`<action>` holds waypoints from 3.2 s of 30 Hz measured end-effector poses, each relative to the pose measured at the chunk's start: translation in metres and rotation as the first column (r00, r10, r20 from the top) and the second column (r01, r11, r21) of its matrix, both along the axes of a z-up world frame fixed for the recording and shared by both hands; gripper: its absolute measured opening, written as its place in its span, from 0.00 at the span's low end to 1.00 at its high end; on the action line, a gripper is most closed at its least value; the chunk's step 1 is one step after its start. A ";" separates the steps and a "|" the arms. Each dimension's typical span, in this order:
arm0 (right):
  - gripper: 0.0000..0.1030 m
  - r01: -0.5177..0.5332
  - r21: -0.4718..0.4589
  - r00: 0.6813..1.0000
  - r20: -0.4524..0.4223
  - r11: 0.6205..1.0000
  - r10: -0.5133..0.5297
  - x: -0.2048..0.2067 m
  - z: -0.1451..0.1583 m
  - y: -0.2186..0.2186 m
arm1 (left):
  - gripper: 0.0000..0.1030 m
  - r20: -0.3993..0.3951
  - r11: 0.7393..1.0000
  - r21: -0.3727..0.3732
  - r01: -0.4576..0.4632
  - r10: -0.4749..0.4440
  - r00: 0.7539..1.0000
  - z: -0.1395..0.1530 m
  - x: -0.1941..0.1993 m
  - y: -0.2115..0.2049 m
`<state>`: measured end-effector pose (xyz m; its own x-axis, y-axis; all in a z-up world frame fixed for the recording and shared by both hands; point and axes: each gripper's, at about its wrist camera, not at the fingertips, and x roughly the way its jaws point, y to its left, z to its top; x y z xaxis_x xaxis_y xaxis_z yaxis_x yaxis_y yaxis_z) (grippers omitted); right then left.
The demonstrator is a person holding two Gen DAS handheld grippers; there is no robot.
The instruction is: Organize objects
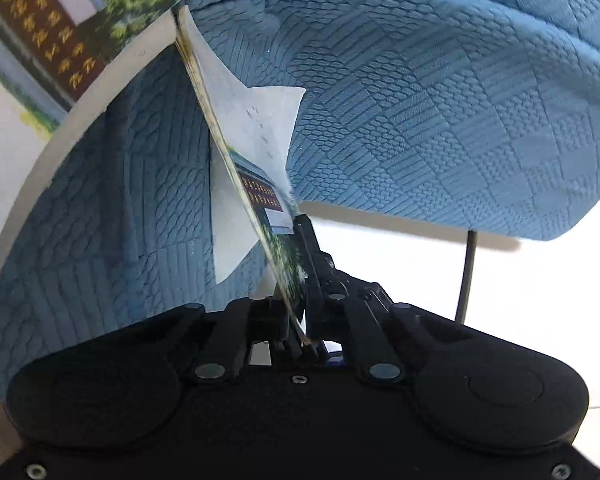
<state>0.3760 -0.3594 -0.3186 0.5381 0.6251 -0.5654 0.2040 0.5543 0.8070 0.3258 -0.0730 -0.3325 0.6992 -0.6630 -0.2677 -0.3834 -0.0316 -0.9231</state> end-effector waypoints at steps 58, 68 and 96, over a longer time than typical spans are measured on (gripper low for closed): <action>0.10 -0.091 -0.426 0.905 0.341 0.900 0.253 -0.139 0.188 0.107 | 0.06 0.189 0.788 0.601 0.136 -0.305 0.933 0.239 -0.115 0.116; 0.10 -0.128 -0.427 0.898 0.332 0.895 0.287 -0.153 0.163 0.147 | 0.07 0.165 0.772 0.626 0.110 -0.268 0.949 0.220 -0.142 0.154; 0.12 -0.239 -0.478 0.938 0.112 0.845 0.328 -0.164 0.054 0.191 | 0.06 -0.151 0.734 0.648 0.205 -0.141 0.978 0.101 -0.162 0.178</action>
